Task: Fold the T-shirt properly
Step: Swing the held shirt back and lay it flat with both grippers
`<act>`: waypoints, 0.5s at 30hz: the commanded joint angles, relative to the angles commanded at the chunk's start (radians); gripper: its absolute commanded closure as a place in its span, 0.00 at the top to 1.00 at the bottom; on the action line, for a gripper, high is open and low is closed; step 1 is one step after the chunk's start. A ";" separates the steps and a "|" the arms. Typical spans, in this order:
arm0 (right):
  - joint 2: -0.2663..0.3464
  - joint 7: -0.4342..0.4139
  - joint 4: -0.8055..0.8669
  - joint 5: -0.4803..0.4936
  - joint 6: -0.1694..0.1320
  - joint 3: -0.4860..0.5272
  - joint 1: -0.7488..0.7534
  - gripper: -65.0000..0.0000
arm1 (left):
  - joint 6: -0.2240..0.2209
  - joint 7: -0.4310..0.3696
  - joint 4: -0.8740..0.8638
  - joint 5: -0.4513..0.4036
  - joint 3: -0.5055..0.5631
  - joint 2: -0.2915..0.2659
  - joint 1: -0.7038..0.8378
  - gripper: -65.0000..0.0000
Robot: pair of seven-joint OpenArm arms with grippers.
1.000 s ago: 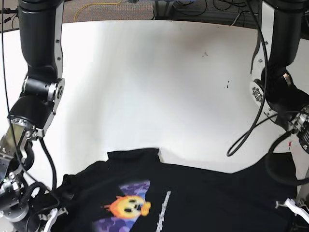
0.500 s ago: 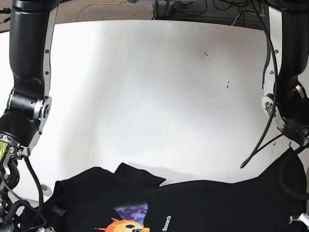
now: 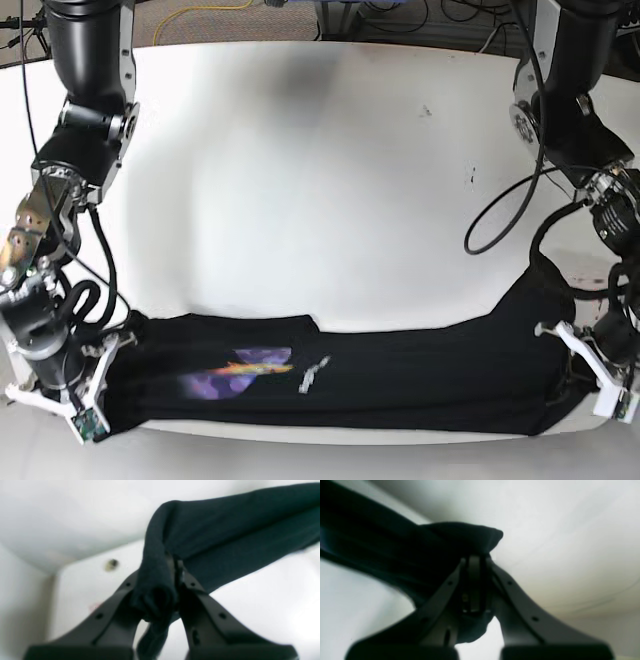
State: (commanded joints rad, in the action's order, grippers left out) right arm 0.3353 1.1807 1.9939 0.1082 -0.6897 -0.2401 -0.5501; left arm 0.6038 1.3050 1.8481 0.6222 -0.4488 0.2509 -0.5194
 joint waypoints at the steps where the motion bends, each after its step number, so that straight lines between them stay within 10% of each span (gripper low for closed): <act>1: -0.014 0.000 0.015 0.000 0.000 -0.021 0.055 0.00 | 0.000 0.000 0.008 0.021 -0.009 0.002 0.052 0.00; 15: -0.106 -0.077 0.026 -0.008 -0.008 -0.184 0.525 0.00 | 0.000 0.002 0.052 0.190 -0.084 0.068 0.539 0.00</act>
State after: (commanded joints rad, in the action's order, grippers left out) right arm 0.2294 1.1040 2.0200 0.1005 -0.6981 -0.4242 -0.0253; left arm 0.6038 1.3065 1.9003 0.8124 -0.5332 0.3184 0.0192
